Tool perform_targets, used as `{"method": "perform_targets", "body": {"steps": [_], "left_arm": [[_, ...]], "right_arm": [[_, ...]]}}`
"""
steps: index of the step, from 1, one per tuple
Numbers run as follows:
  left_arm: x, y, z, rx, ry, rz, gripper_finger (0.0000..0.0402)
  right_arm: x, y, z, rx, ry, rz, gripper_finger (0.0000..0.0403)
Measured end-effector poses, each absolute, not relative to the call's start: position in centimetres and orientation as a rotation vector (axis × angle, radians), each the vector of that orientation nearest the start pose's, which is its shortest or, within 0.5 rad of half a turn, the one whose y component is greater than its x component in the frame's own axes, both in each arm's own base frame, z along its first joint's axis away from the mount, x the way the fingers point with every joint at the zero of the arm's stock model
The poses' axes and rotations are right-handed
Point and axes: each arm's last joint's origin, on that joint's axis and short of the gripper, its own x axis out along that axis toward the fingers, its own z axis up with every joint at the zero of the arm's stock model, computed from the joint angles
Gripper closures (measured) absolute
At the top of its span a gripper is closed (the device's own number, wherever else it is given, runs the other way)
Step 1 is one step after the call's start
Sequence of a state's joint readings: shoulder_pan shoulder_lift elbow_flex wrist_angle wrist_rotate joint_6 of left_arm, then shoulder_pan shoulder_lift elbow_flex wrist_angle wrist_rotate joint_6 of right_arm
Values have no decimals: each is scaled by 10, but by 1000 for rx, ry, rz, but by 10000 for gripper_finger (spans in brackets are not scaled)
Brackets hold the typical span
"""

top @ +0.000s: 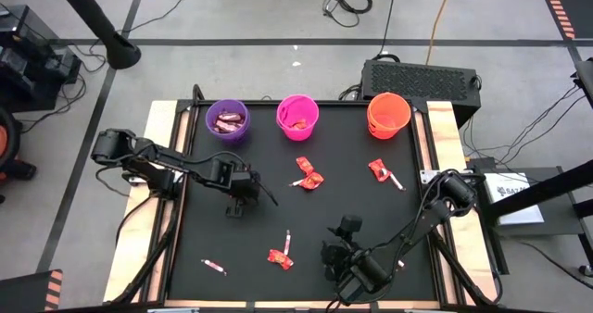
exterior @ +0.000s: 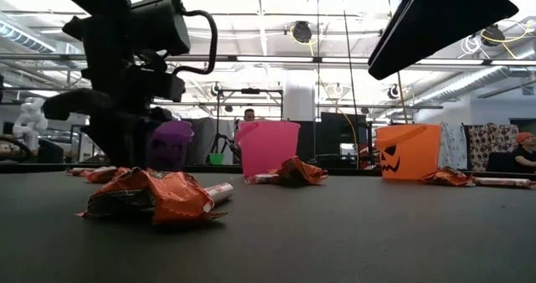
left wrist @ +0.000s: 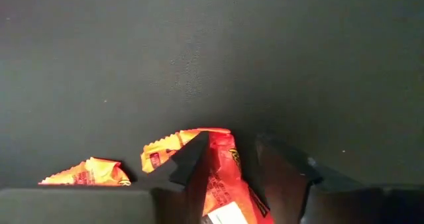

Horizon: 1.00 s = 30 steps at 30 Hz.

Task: Sort candy by brand, put in halloween buckets
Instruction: Put the red chocolate bar into the pink bucket

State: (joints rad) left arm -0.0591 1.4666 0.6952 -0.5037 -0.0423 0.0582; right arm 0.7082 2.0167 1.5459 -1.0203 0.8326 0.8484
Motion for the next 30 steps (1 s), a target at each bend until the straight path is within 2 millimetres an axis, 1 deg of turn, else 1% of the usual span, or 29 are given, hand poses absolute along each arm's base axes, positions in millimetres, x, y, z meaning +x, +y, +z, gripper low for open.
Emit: {"method": "perform_targets", "body": {"steps": [3, 6, 8, 13, 17, 20, 23, 25, 28, 30], "left_arm": [[238, -11, 146, 110, 1275, -41, 317], [238, -6, 146, 111, 1278, -14, 374], [240, -4, 149, 105, 1278, -5, 393], [253, -4, 169, 109, 1213, -8, 398], [262, -4, 193, 133, 1146, -20, 398], [271, -1, 212, 181, 1063, -7, 399], [285, 9, 232, 228, 938, 62, 399], [296, 18, 246, 244, 813, 97, 399], [310, 34, 259, 284, 630, 150, 399], [318, 49, 265, 312, 520, 210, 399]], "right_arm": [[307, 235, 197, -270, 891, -508, 211], [307, 235, 197, -271, 891, -508, 211], [307, 235, 197, -275, 891, -506, 211], [308, 235, 197, -290, 892, -502, 211], [308, 235, 197, -290, 892, -502, 211], [308, 235, 197, -290, 892, -502, 211], [308, 235, 197, -293, 892, -501, 211], [308, 235, 197, -294, 892, -502, 211], [308, 234, 197, -294, 892, -504, 211], [309, 233, 197, -293, 892, -507, 211]]}}
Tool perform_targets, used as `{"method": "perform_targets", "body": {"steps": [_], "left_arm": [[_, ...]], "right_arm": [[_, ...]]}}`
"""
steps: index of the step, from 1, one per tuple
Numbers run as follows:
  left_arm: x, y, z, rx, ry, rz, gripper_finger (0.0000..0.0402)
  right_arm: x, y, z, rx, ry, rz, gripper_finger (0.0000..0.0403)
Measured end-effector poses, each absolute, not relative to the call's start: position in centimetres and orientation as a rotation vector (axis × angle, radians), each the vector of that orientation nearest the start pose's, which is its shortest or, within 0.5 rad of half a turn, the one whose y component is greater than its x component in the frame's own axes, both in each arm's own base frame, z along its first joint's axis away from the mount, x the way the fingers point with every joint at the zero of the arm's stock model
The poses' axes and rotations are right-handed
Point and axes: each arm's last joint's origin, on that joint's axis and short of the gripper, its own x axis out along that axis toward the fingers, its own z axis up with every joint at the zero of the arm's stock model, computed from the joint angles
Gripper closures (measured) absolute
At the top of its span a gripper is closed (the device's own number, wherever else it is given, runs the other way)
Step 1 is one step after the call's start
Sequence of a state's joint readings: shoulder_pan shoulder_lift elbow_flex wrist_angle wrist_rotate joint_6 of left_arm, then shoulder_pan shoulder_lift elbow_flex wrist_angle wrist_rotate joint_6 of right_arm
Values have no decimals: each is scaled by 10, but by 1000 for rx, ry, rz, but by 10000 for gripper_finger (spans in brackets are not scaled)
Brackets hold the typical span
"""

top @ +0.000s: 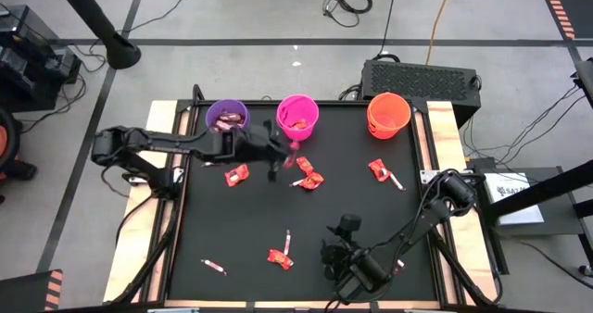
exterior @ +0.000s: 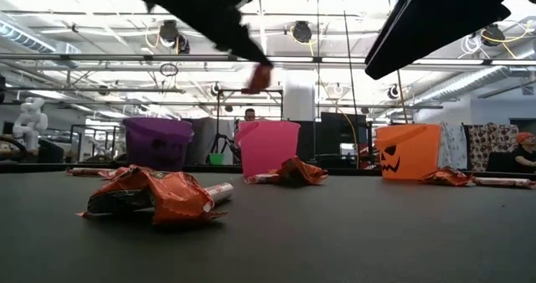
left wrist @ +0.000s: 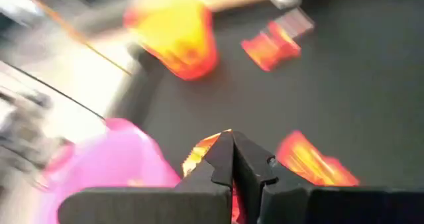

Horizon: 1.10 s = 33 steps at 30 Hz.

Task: Sort candy by brand, put in halloween buckets
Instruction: Put the red chocolate bar into the pink bucket

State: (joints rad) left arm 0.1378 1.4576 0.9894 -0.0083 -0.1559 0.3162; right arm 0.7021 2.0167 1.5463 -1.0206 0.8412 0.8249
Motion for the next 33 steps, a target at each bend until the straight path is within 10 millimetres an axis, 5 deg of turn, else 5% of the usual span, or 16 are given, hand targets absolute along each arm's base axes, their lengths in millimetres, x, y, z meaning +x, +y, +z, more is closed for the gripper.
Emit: {"method": "perform_targets", "body": {"steps": [7, 14, 26, 33], "left_arm": [[331, 107, 256, 256, 360, 354, 400], [336, 137, 231, 213, 389, 414, 396], [336, 140, 228, 279, 429, 528, 263], [330, 104, 246, 127, 439, 398, 225]], "right_arm": [[311, 230, 198, -311, 855, -536, 211], [313, 229, 198, -307, 848, -541, 211], [315, 230, 199, -289, 837, -539, 211], [315, 230, 199, -279, 835, -535, 211]]}}
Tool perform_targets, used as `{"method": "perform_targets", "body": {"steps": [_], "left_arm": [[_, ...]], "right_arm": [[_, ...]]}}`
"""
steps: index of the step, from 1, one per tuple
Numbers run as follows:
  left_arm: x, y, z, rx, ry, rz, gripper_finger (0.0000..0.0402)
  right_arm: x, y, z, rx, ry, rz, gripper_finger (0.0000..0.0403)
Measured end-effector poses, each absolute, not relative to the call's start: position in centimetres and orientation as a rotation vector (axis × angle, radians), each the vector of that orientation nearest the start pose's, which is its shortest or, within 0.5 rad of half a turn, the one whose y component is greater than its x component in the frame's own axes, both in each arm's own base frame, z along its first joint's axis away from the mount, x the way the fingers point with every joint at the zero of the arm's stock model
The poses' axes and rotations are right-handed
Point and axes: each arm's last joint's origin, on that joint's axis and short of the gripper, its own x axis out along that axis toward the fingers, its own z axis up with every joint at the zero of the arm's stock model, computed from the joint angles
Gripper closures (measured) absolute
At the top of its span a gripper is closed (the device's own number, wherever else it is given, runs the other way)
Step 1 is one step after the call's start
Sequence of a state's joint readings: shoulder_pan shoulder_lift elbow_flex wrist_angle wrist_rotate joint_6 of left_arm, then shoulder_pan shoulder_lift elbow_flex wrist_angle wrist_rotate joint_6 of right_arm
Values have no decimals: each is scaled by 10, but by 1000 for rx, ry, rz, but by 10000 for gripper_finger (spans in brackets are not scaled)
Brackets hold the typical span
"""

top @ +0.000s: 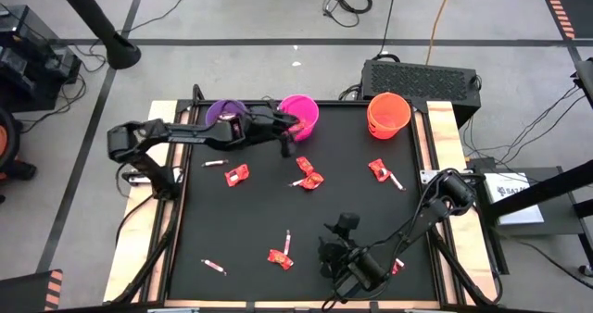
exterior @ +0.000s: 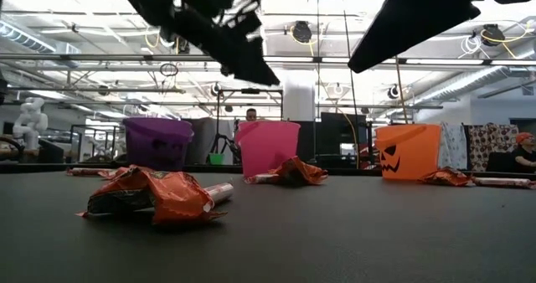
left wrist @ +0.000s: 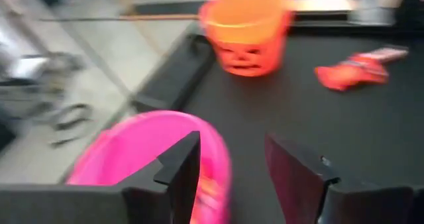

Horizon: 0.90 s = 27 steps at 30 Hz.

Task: Sort candy by brand, put in halloween buckets
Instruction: Put the red chocolate bar into the pink bucket

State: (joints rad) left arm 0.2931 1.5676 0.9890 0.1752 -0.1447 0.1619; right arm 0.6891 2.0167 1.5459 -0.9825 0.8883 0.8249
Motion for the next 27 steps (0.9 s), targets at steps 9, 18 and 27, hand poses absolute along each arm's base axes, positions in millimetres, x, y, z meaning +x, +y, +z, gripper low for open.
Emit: {"method": "perform_targets", "body": {"steps": [9, 18, 27], "left_arm": [[297, 18, 246, -105, 770, -234, 224], [274, -89, 203, -23, 816, -556, 224], [260, -160, 176, 126, 551, -559, 224]], "right_arm": [[316, 232, 199, -251, 821, -531, 211], [318, 233, 199, -242, 811, -524, 211], [319, 233, 199, -257, 812, -513, 211]]}}
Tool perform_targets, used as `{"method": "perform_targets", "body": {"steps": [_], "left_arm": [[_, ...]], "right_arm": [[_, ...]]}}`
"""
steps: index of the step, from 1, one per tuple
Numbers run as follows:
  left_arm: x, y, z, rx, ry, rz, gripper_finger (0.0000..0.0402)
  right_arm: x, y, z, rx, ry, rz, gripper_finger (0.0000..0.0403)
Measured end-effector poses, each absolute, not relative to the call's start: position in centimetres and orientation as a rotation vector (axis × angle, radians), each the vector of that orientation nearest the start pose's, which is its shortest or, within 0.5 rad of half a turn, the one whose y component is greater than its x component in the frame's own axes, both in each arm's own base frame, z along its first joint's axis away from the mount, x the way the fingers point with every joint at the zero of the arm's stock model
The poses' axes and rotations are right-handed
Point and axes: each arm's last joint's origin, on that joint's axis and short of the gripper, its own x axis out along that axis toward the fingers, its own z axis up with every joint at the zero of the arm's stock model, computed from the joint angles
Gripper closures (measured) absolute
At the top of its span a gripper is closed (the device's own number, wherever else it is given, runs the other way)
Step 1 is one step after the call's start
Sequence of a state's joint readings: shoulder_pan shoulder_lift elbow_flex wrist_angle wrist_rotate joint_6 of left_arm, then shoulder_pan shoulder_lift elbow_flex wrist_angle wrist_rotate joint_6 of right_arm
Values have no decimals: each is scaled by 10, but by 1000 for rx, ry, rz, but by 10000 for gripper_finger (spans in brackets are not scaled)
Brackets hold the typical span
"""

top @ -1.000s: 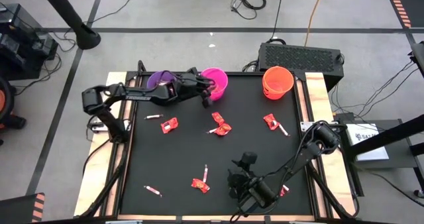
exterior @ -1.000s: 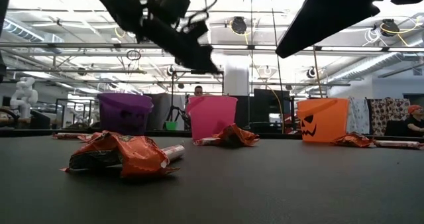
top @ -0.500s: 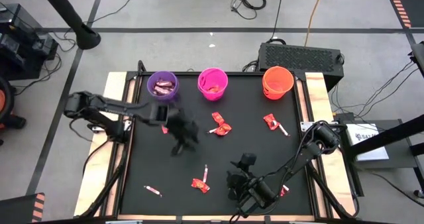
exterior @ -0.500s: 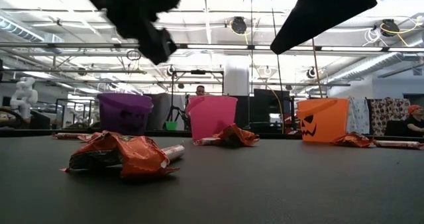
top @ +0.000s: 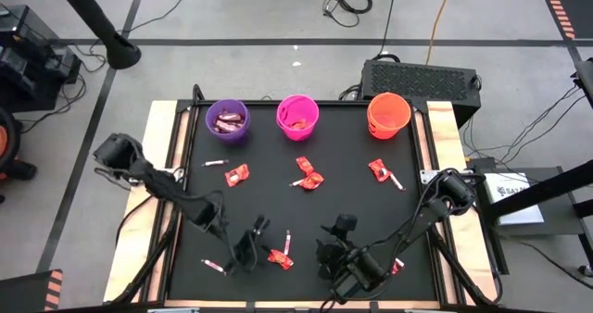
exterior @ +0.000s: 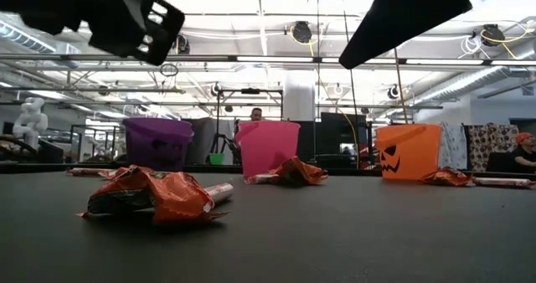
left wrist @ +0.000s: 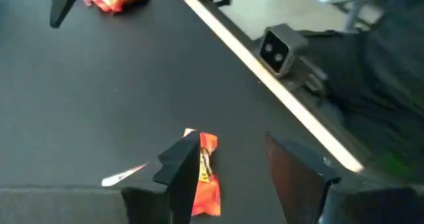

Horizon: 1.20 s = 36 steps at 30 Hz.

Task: Sort candy by brand, put in halloween buckets
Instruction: Put the red chocolate bar into the pink bucket

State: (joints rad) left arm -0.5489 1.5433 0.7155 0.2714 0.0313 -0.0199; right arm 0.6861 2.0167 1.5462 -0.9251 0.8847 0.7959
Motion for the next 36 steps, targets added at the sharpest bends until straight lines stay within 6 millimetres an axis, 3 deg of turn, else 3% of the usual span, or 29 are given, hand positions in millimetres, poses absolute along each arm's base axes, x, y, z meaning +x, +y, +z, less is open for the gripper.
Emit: {"method": "perform_targets", "body": {"steps": [7, 13, 30, 36], "left_arm": [[266, -173, 143, 180, 584, -489, 224], [273, -164, 124, 206, 651, -411, 224], [274, -162, 117, 190, 695, -458, 226], [274, -162, 116, 191, 702, -458, 264]], "right_arm": [[320, 233, 199, -254, 807, -509, 211], [320, 233, 199, -252, 805, -508, 211], [321, 234, 200, -251, 801, -502, 211], [321, 234, 200, -250, 800, -502, 211]]}}
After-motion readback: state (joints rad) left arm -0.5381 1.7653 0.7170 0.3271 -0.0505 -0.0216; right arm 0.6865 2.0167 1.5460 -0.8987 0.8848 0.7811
